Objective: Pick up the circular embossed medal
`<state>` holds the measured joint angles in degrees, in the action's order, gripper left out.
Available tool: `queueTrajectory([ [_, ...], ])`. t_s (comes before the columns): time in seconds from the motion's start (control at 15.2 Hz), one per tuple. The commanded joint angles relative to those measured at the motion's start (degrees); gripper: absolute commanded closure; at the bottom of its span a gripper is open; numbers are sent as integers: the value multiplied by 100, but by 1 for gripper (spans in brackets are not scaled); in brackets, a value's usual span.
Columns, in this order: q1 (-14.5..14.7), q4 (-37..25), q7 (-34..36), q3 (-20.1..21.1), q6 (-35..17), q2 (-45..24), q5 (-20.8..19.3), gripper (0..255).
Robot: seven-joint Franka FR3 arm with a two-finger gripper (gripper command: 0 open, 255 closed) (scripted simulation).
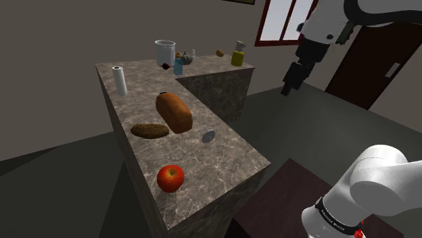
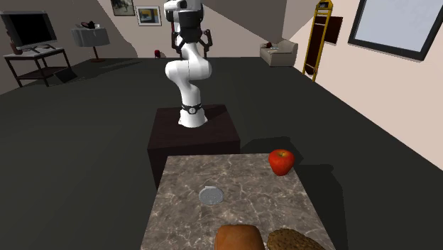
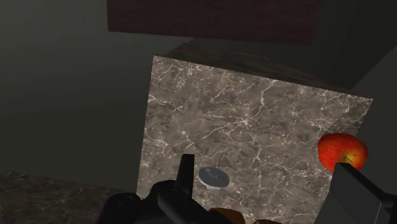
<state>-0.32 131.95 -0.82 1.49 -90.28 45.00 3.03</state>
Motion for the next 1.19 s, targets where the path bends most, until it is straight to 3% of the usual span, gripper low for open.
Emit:
queueTrajectory([
  [0.0,0,0,0,0,0,0,0,0],
  [0.53,360,372,-1862,-635,-1375,-1107,-347,0],
  [1.12,777,93,-3903,-1155,-2756,-2881,-374,0],
])
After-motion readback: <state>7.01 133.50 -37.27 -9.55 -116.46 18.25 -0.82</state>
